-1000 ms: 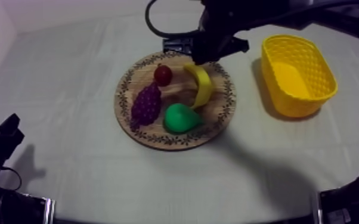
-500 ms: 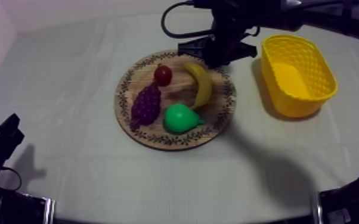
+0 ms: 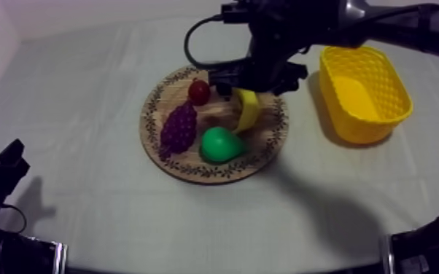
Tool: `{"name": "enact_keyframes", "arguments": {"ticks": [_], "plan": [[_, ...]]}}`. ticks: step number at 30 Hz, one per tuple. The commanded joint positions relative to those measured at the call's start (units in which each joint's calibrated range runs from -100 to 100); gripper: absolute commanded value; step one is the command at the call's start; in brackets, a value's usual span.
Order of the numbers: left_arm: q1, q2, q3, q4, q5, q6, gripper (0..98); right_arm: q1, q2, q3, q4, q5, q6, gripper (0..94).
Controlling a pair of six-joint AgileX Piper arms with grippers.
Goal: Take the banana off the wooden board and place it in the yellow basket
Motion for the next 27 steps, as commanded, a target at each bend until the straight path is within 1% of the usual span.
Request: {"name": "enact_keyframes", "arguments": {"ticks": [1,6,15,27], "plan": [[-0.01,-0.03,0.03,-0.01,-0.02,0.0,0.1,-0.13,-0.05,0.2,0.02,0.12,0.15,85.8],[-0.01,-0.03,0.03,-0.01,-0.02,0.0,0.1,-0.14,0.01,0.26,0.42,0.39,-0.18,86.7],[-0.01,-0.03,0.03,-0.01,-0.02,0.0,0.1,1.4,3.18,-1.36,0.79,0.03,-0.16,86.2],[-0.01,-0.03,0.03,-0.01,-0.02,0.0,0.1,2.16,11.32,-6.28,0.16,0.21,0.83,85.1]]}}
